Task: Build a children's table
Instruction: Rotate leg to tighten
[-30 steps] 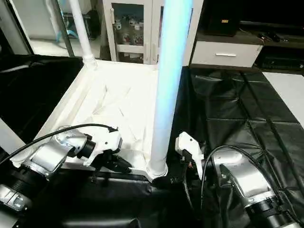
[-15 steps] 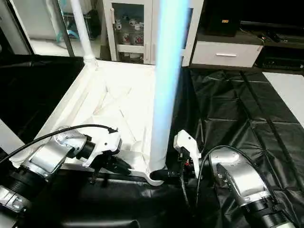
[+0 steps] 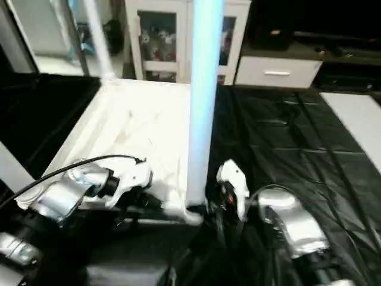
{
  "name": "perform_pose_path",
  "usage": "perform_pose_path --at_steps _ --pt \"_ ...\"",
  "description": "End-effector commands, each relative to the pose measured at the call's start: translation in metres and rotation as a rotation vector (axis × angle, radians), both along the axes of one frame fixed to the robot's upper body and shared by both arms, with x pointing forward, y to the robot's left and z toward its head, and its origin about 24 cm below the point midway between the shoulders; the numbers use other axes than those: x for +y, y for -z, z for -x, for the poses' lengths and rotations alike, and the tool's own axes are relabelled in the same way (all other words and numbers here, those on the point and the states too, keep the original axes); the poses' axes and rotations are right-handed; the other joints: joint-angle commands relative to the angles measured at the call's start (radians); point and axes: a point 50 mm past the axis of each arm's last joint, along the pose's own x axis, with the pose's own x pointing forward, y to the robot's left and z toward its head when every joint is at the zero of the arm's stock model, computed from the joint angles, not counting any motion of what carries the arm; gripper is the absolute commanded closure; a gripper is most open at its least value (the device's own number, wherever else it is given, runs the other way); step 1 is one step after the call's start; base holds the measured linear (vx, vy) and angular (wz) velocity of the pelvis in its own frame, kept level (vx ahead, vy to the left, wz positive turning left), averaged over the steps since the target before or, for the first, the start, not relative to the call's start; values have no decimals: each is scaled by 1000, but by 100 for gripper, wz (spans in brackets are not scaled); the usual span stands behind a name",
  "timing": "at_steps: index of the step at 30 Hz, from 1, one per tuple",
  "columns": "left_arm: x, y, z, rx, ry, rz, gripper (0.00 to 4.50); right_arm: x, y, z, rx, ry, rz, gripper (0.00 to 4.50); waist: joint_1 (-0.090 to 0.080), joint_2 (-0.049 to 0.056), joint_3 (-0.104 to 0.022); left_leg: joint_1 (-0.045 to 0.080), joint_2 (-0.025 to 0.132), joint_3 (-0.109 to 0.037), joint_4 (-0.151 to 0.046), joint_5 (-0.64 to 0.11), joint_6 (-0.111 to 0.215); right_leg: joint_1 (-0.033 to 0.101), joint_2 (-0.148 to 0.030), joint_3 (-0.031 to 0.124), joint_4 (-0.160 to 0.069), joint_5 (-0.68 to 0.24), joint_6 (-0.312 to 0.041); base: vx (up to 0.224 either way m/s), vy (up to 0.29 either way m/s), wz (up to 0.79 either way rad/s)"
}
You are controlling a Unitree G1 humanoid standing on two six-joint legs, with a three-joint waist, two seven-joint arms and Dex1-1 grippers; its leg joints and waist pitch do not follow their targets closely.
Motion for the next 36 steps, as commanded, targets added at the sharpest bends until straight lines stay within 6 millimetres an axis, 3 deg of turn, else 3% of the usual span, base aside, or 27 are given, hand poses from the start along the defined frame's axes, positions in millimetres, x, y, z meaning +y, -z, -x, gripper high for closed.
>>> perform_pose_path --at_steps 1,2,3,4,5,6,7,8,9,10,11,12,13,14,15,16,17,18,20,21,22,26,29,31,34,35,36 --pt "-15 16 -3 -6 -105 -18 450 -4 18 -12 29 249 80 203 -18 -3 -14 18 29 -43 -70 -496 -48 -2 -61 13 -130 -718 -55 -116 10 -13" --pt "-17 15 -7 -22 -150 -14 450 -2 20 -16 36 310 72 203 -28 1 -12 23 27 -46 -68 -527 -48 -5 -59 -1 -142 -747 -37 -119 29 -16" --pt "-21 15 -15 -46 -236 -8 450 4 24 -22 48 418 58 215 -52 12 -11 31 28 -58 -67 -599 -47 3 -52 -40 -161 -736 -14 -119 29 -16" --pt "-22 15 -15 -47 -239 -8 450 4 24 -22 48 422 58 215 -61 24 -9 30 35 -69 -77 -650 -50 15 -47 -62 -161 -692 -13 -97 62 -26" --pt "-22 15 -15 -47 -239 -8 450 4 24 -22 48 422 58 217 -56 57 8 -80 90 -93 -205 -894 -61 133 -20 -75 29 -403 -48 0 0 0" --pt "-26 15 -21 -67 -322 -8 450 11 29 -28 64 516 56 217 -20 54 -1 -106 82 -74 -207 -930 -69 143 -14 -55 89 -227 -61 -138 56 -12" --pt "-31 16 -27 -93 -400 -17 450 18 33 -33 80 611 64 217 -30 28 -16 -16 57 -31 -192 -830 -32 67 -10 -14 67 -191 -80 -71 -29 13" --pt "-34 16 -29 -112 -436 -24 450 21 35 -36 88 679 70 217 -31 -17 -24 25 31 -45 -121 -699 -61 28 -53 22 -10 -462 -59 -114 -97 9" --pt "-36 16 -31 -130 -465 -31 450 24 36 -38 95 741 76 217 -32 -48 -6 89 -24 -44 83 -374 -40 -72 -144 7 -190 -1050 -42 -17 -112 5" --pt "-39 16 -34 -157 -495 -32 450 25 38 -41 97 822 80 217 -26 -19 -1 -18 5 -89 51 -183 -16 33 -192 35 -154 -1034 -50 11 -38 -42" --pt "-44 16 -36 -182 -514 -35 450 31 39 -43 105 872 77 217 -23 17 -31 -42 21 -97 -48 -219 -70 72 -104 -12 -103 -700 -59 50 55 -38" --pt "-47 17 -37 -196 -525 -36 450 36 40 -44 112 897 74 217 -36 4 -20 -47 28 -103 -60 -273 -76 51 -75 -19 -79 -547 -67 50 55 -38" --pt "-52 17 -38 -215 -531 -34 450 46 38 -47 100 897 55 218 -34 16 -38 -22 31 -96 -61 -261 -70 42 -67 -8 -60 -295 -134 0 0 0" --pt "-55 17 -38 -225 -533 -32 450 52 36 -48 89 888 42 218 -33 14 -36 -17 32 -87 -64 -259 -55 38 -67 -2 -61 -242 -164 -2 -11 24" --pt "-56 16 -38 -228 -530 -29 450 55 35 -49 85 873 26 218 -32 18 -32 -9 35 -76 -65 -283 -40 28 -64 8 -69 -223 -206 -2 -11 24" --pt "-58 16 -38 -237 -523 -19 450 65 31 -51 76 832 -17 218 -37 12 -27 -23 32 -73 -70 -334 -32 33 -63 11 -69 -261 -210 0 0 0" --pt "-59 15 -38 -243 -511 -17 450 67 28 -51 68 810 -38 218 -40 1 -29 -32 32 -74 -75 -334 -28 44 -63 10 -69 -280 -198 0 0 0" --pt "-59 15 -38 -246 -502 -16 450 67 23 -53 27 783 -62 218 -34 3 -36 -31 32 -72 -73 -313 -19 43 -66 14 -68 -271 -186 0 0 0" --pt "-57 15 -38 -250 -495 -17 450 66 16 -56 -24 759 -80 218 -31 0 -39 -34 34 -66 -70 -257 3 43 -68 21 -63 -204 -197 0 0 0" --pt "-54 17 -37 -254 -458 -29 450 60 10 -58 -63 741 -114 162 -27 -1 -37 -32 33 -58 -68 -231 23 40 -67 22 -63 -169 -208 0 0 0" --pt "-52 18 -36 -253 -440 -35 450 55 7 -58 -85 740 -118 148 -27 -1 -37 -32 33 -58 -68 -231 23 40 -67 22 -63 -169 -208 0 0 0" --pt "-41 24 -30 -211 -351 -68 450 33 -5 -60 -164 699 -116 128 -22 -2 -36 -35 33 -52 -67 -202 53 45 -70 25 -64 -167 -210 0 0 0" --pt "-27 31 -23 -139 -270 -115 450 15 -16 -55 -152 565 -176 95 -20 0 -40 -34 39 -49 -62 -149 70 43 -69 25 -54 -81 -236 0 0 0" --pt "-20 33 -18 -95 -222 -131 450 6 -22 -49 -162 459 -188 71 -15 6 -41 -31 43 -45 -57 -115 103 46 -65 23 -46 6 -261 0 0 0" --pt "-12 34 -12 -38 -142 -154 450 -3 -26 -38 -177 303 -142 52 -7 2 -42 -28 44 -38 -52 -104 112 44 -66 25 -42 39 -273 0 0 0" --pt "-6 35 -6 3 -68 -166 450 -11 -28 -28 -181 187 -94 41 -7 3 -38 -29 44 -37 -58 -134 104 44 -64 24 -47 -4 -272 0 0 0" --pt "-6 35 -6 3 -68 -166 450 -11 -28 -28 -181 187 -94 28 -3 3 -39 -24 47 -36 -57 -146 98 43 -66 25 -49 -23 -269 0 0 0"
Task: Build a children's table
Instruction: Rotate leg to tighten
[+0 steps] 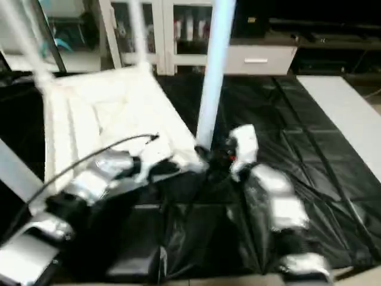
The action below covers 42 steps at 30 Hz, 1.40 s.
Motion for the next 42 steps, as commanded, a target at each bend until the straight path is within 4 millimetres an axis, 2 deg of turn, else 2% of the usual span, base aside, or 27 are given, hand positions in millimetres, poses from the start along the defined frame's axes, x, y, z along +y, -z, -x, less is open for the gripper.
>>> perform_pose_path --at_steps 1,2,3,4,6,8,13,14,15,19,23,26,30,32,38,42 --pt "12 40 25 202 81 -141 450 2 -2 9 15 -121 19 18 2 0 -37 -2 45 -6 -79 -156 94 48 -55 51 -69 -48 -266 0 0 0" --pt "15 39 27 219 101 -143 450 -1 -2 14 26 -169 42 18 3 1 -36 -1 44 -5 -79 -172 86 46 -53 53 -72 -71 -263 0 0 0" --pt "18 36 30 238 141 -143 450 -5 -3 20 46 -228 61 4 4 -1 -34 2 46 -5 -84 -210 68 44 -54 55 -77 -135 -252 0 0 0" --pt "18 36 30 238 141 -143 450 -5 -3 20 46 -228 61 4 8 -1 -33 2 47 -6 -86 -222 63 44 -56 55 -80 -158 -247 0 0 0" --pt "24 31 40 309 239 -142 450 -10 -5 34 101 -356 91 4 7 -2 -29 3 48 -6 -91 -253 51 40 -55 59 -84 -216 -232 0 0 0" --pt "25 29 42 326 262 -141 450 -10 -5 36 108 -380 99 4 8 -1 -31 4 49 -6 -90 -232 51 39 -55 61 -82 -195 -229 0 0 0" --pt "26 25 50 384 329 -138 450 -1 -4 43 127 -488 116 4 10 -1 -39 6 46 -1 -78 -123 77 39 -51 59 -64 -33 -278 0 0 0" --pt "26 25 51 380 330 -142 450 1 -4 43 128 -504 123 4 11 -5 -40 6 46 0 -77 -114 81 39 -52 59 -63 -19 -282 0 0 0" --pt "26 25 51 380 330 -142 450 1 -4 43 128 -504 123 4 13 -2 -38 6 46 0 -77 -115 86 39 -52 59 -63 -21 -288 0 0 0" --pt "27 24 53 384 333 -153 450 9 -2 43 138 -548 143 4 17 -3 -37 6 46 0 -81 -154 68 39 -53 60 -67 -81 -274 0 0 0" --pt "27 24 54 384 331 -158 450 12 -2 41 143 -566 143 4 17 -6 -37 6 46 0 -81 -148 61 40 -52 61 -67 -97 -263 0 0 0" --pt "27 23 54 385 328 -162 450 13 -2 39 140 -568 143 37 18 -5 -38 6 46 1 -79 -129 64 39 -51 62 -65 -77 -265 0 0 0" --pt "27 24 55 385 327 -164 450 14 -3 37 135 -564 135 50 20 -7 -41 7 44 3 -75 -103 73 40 -50 62 -60 -41 -271 0 0 0" --pt "27 24 55 385 326 -164 450 15 -3 36 133 -564 129 79 20 -7 -41 7 43 4 -75 -103 74 40 -49 63 -61 -42 -273 0 0 0" --pt "26 24 55 381 323 -166 450 21 0 35 131 -572 130 128 21 -6 -40 9 44 6 -75 -115 68 37 -49 64 -62 -65 -271 0 0 0" --pt "26 24 55 380 323 -168 450 26 3 34 130 -579 128 166 21 -5 -42 10 43 6 -73 -100 69 38 -48 65 -58 -37 -275 0 0 0"
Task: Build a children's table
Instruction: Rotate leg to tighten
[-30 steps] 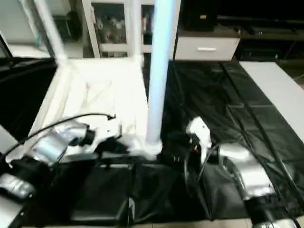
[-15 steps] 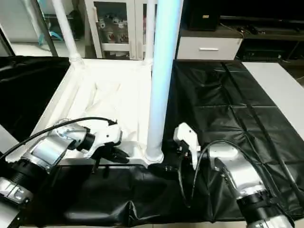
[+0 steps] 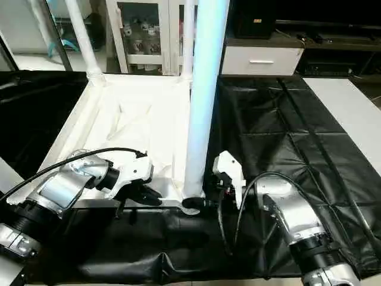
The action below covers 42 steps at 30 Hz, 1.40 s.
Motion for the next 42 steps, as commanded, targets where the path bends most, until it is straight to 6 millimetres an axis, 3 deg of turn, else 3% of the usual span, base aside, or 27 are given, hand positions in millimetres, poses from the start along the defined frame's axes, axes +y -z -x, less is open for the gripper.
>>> perform_pose_path --at_steps 1,5,6,8,16,18,20,21,23,24,25,26,27,29,30,31,32,33,34,36,37,38,39,40,41,42 --pt "0 34 21 139 58 -117 450 4 0 -1 -4 -23 5 172 -4 -7 -42 2 44 -10 -69 -91 73 41 -48 46 -59 -29 -276 0 0 0" --pt "0 34 21 138 56 -120 450 4 3 1 -1 -45 30 200 -3 -7 -41 1 43 -9 -69 -94 75 41 -48 46 -59 -32 -277 0 0 0" --pt "0 34 21 138 56 -120 450 3 4 1 -1 -49 39 215 -3 -12 -41 2 43 -9 -69 -99 74 42 -48 46 -60 -40 -274 0 0 0" --pt "0 34 21 138 55 -122 450 3 5 1 -2 -53 48 233 -2 -9 -41 2 43 -9 -70 -102 73 41 -48 47 -60 -47 -272 0 0 0" --pt "0 35 22 139 54 -126 450 1 11 0 -19 -47 98 252 -3 -12 -41 3 44 -9 -71 -116 64 39 -47 47 -62 -62 -263 0 0 0" --pt "-3 36 19 112 25 -121 450 0 16 -5 -36 40 112 253 -3 -9 -41 5 44 -9 -72 -121 61 38 -47 48 -62 -60 -265 0 0 0" --pt "-9 36 11 51 -36 -89 450 -1 21 -12 -53 157 109 254 -7 -10 -34 3 42 -9 -79 -175 43 37 -48 48 -73 -128 -256 0 0 0" --pt "-13 36 6 18 -80 -68 450 -1 24 -15 -46 220 96 255 -11 -12 -27 8 43 -10 -85 -253 21 32 -48 48 -85 -239 -233 0 0 0" --pt "-24 33 -8 -58 -221 -6 450 2 34 -21 -2 402 66 255 -23 -14 -16 31 39 -19 -86 -413 -22 11 -53 47 -113 -524 -156 -59 3 3" --pt "-24 33 -8 -58 -221 -6 450 2 34 -21 -2 402 66 255 -26 -15 -12 36 36 -22 -86 -441 -27 8 -52 44 -123 -583 -134 -65 4 4" --pt "-31 32 -16 -79 -332 28 450 7 43 -24 28 527 62 256 -36 -15 -13 39 33 -32 -86 -485 -34 7 -53 36 -130 -656 -91 -83 13 -2" --pt "-32 32 -17 -80 -344 31 450 7 44 -24 31 539 62 256 -42 -12 -14 35 33 -36 -90 -491 -37 9 -53 34 -130 -663 -79 -82 30 -11" --pt "-36 31 -21 -90 -397 45 450 11 49 -26 43 608 63 256 -56 -11 -16 23 34 -48 -100 -500 -39 23 -52 23 -134 -630 -61 -82 30 -11" --pt "-40 31 -25 -105 -448 52 450 15 52 -27 56 671 63 256 -60 -6 -23 9 36 -54 -105 -465 -35 31 -55 30 -126 -558 -73 0 0 0" --pt "-47 31 -34 -166 -546 45 450 21 60 -34 70 870 100 256 -61 1 -25 5 39 -55 -108 -445 -34 33 -53 32 -125 -492 -94 0 0 0" --pt "-47 31 -34 -166 -546 45 450 21 60 -34 70 870 100 256 -66 -3 -23 11 32 -49 -105 -454 -41 20 -48 34 -127 -487 -107 0 0 0" --pt "-50 31 -37 -195 -577 38 450 24 63 -37 72 942 118 256 -63 -4 -26 18 33 -50 -103 -457 -44 19 -51 36 -128 -481 -113 0 0 0" --pt "-59 28 -44 -262 -631 42 450 38 65 -44 80 1080 119 257 -71 2 -19 23 29 -50 -104 -510 -48 9 -46 35 -134 -504 -109 0 0 0" --pt "-61 28 -44 -270 -634 42 450 41 65 -44 85 1093 118 257 -76 0 -18 25 28 -50 -103 -523 -47 5 -46 34 -136 -515 -108 0 0 0" --pt "-69 26 -47 -306 -642 46 450 54 66 -47 125 1154 113 257 -82 -5 -21 26 27 -52 -104 -533 -34 9 -46 33 -140 -507 -104 0 0 0" --pt "-69 26 -47 -308 -641 46 450 55 66 -48 125 1156 114 257 -80 0 -22 27 27 -49 -104 -517 -25 7 -48 38 -139 -472 -116 0 0 0" --pt "-72 25 -47 -319 -631 49 450 57 63 -51 102 1159 121 257 -80 -5 -23 24 29 -48 -105 -505 -22 10 -48 38 -138 -452 -121 0 0 0" --pt "-74 24 -47 -324 -616 53 450 58 57 -55 80 1162 92 257 -79 -2 -26 14 31 -48 -109 -464 -19 19 -47 41 -128 -384 -135 0 0 0" --pt "-74 24 -47 -324 -613 54 450 58 56 -56 77 1163 82 257 -75 -6 -29 10 33 -43 -107 -419 -13 21 -49 45 -122 -323 -150 0 0 0" --pt "-75 25 -46 -326 -603 56 450 58 51 -59 55 1164 46 257 -75 -6 -29 10 33 -43 -107 -419 -13 21 -49 45 -122 -323 -150 0 0 0" --pt "-74 26 -46 -329 -577 58 450 57 42 -62 -4 1130 1 257 -71 -8 -31 10 33 -34 -104 -371 1 21 -49 49 -117 -257 -175 0 0 0"
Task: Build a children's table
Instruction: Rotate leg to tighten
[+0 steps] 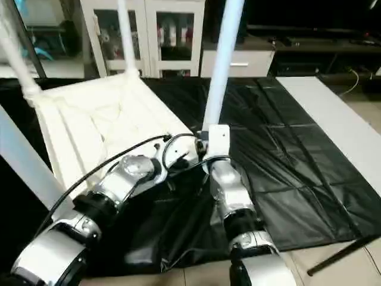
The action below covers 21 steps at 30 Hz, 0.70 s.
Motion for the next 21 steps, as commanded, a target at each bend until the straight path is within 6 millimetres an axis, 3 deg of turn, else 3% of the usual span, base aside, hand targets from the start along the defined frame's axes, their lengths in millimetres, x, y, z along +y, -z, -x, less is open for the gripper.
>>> perform_pose_path --at_steps 1,2,5,6,7,8,9,10,15,19,21 --pt "1 4 0 -14 -3 -37 450 7 15 9 51 -63 -14 257 6 0 -35 -3 49 -17 -95 -331 14 13 -59 40 -64 -236 -177 0 0 0" --pt "2 5 0 -19 8 -41 450 7 13 8 28 -75 -2 257 8 0 -37 -2 50 -15 -94 -310 20 14 -59 40 -62 -217 -184 0 0 0" --pt "3 6 1 -30 61 -30 450 -6 0 9 -93 -116 3 187 14 -4 -39 0 51 -9 -89 -276 45 10 -57 40 -61 -203 -194 17 -9 2" --pt "4 7 1 -27 60 -31 450 -9 -2 10 -107 -119 6 180 25 -7 -42 0 50 -3 -83 -229 62 11 -57 44 -55 -160 -200 52 -27 6" --pt "5 6 1 -36 78 -30 450 -13 -4 11 -129 -121 11 170 32 -6 -49 -12 50 -6 -80 -150 78 22 -59 44 -42 -86 -208 0 0 0" --pt "5 6 1 -41 85 -28 450 -15 -6 12 -144 -119 12 170 34 -8 -50 -14 47 -5 -74 -109 90 23 -57 44 -38 -41 -210 0 0 0" --pt "6 6 1 -40 85 -31 450 -19 -9 14 -165 -119 24 159 36 -3 -46 -18 46 -3 -70 -65 118 21 -54 43 -29 37 -233 0 0 0" --pt "6 6 1 -45 92 -31 450 -21 -10 16 -175 -116 31 151 38 1 -46 -13 47 0 -69 -78 121 19 -55 43 -31 31 -237 0 0 0" --pt "4 4 2 -72 141 -9 450 -37 -19 36 -253 -112 73 123 45 -1 -40 -11 52 2 -76 -150 96 19 -54 44 -43 -97 -210 0 0 0" --pt "-3 -1 6 -129 223 42 450 -42 -22 59 -270 -128 63 123 49 -7 -35 -12 54 0 -86 -211 71 17 -53 47 -58 -222 -152 0 0 0" --pt "-5 -2 7 -161 250 51 450 -41 -22 68 -269 -148 63 123 48 -6 -34 -11 54 0 -87 -218 66 12 -52 47 -60 -238 -145 0 0 0"
